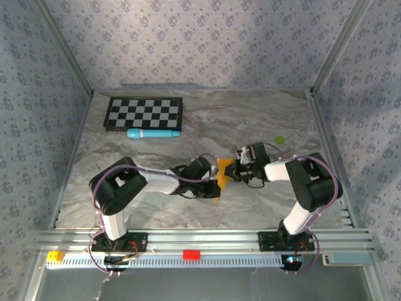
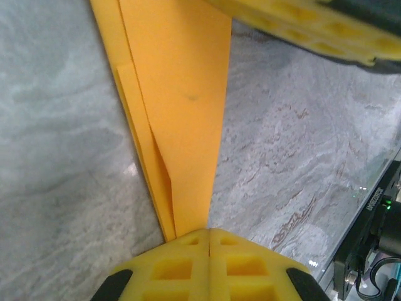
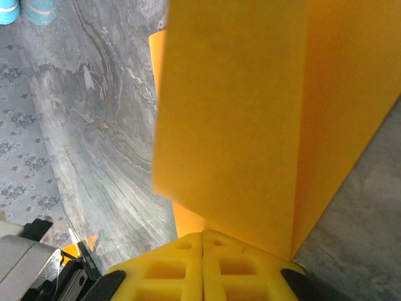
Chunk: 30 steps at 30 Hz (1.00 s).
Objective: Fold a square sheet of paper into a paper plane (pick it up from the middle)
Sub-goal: Fold the wing for the fifth time at the center of the table.
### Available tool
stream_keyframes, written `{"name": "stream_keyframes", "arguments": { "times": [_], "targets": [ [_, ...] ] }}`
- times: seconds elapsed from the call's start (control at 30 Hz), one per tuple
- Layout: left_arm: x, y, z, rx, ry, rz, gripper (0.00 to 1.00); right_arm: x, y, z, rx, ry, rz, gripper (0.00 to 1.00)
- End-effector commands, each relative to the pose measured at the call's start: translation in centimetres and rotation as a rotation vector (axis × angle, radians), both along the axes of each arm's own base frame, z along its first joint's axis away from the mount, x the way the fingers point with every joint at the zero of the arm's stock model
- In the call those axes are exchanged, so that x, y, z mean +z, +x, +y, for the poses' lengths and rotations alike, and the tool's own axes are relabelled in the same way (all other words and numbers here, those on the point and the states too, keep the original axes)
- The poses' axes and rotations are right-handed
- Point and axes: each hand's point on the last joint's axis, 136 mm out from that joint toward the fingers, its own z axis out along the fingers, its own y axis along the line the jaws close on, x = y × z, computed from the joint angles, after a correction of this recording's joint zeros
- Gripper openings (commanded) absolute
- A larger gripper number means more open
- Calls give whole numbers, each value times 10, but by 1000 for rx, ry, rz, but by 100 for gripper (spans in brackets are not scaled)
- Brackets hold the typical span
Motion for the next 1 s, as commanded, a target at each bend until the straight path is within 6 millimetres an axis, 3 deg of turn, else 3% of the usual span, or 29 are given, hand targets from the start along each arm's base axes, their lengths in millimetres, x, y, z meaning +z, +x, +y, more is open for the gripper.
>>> {"name": "stream_keyframes", "arguments": {
  "times": [0.0,0.37,0.53,0.7,0.97],
  "targets": [
    [-23,-39,30,-65,141,95,5,-34,-19,-25,-53,-135,110,8],
    [-26,-51,46,-98,252,63,3,-34,-19,-25,-54,-135,113,8],
    [-2,-46,37,-95,178,4,2,-33,-19,-25,-56,-130,111,8],
    [40,-24,22,-53,40,-89,2,-30,-18,-24,-60,-123,106,8],
    [67,38,-8,64,-117,-101,4,-30,-17,-23,-64,-122,108,8]
  ]
}}
